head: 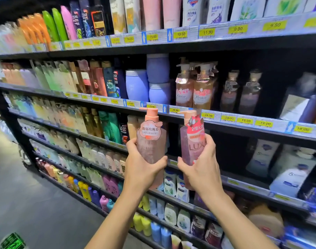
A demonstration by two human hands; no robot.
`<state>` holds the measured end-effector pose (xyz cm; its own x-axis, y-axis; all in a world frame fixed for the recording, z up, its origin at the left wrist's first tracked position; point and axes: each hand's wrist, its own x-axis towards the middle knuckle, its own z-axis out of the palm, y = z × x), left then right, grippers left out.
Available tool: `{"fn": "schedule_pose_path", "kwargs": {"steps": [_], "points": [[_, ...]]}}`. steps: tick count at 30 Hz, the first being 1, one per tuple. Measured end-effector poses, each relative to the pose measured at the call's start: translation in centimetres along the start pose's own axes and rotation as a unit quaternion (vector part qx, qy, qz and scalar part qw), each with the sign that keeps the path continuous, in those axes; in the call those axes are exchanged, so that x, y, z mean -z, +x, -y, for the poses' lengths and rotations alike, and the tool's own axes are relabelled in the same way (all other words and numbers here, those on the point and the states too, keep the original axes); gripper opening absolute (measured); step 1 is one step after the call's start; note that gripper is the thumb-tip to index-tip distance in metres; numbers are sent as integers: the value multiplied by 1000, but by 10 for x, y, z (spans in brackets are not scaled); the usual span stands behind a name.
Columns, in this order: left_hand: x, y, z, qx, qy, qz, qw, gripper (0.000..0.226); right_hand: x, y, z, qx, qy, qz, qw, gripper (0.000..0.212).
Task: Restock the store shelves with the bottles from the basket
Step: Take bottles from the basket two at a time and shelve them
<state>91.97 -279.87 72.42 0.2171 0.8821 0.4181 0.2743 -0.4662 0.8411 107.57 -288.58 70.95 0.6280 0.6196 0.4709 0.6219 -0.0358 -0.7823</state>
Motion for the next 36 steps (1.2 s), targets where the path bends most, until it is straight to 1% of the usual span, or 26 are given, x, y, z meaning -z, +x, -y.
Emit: {"fn": "schedule_pose_path", "kwargs": {"steps": [4, 10, 14, 17, 22, 25, 28, 33, 36], "points": [[-23, 36, 16, -7, -5, 26, 1000, 82, -22, 25, -20, -20, -2, 5, 1000, 101], [-54, 76, 48, -23, -47, 69, 996, 83, -40, 55, -46, -40, 1, -8, 999, 97], [-73, 95, 73, -30, -39, 90, 995, 87, -42, 65, -59, -54, 13, -17, 998, 92], [-83, 105, 85, -34, -73, 116, 990, 89, -46, 69, -66, -56, -13, -43, 997, 94], [-102, 117, 98, -69, -123, 142, 980, 92, -60, 70, -84, -73, -42, -95, 992, 101], [-117, 125, 109, -53, -140, 159, 976, 96, -68, 73, -97, -92, -36, -124, 987, 102], [-133, 130, 119, -40, -155, 172, 972, 92, -77, 78, -112, -90, -35, -151, 984, 97], [-151, 134, 131, -29, -132, 178, 975, 90, -86, 87, -132, -113, -35, -139, 983, 92], [-159, 136, 138, -21, -109, 187, 976, 83, -93, 91, -144, -139, -64, -122, 981, 88]]}}
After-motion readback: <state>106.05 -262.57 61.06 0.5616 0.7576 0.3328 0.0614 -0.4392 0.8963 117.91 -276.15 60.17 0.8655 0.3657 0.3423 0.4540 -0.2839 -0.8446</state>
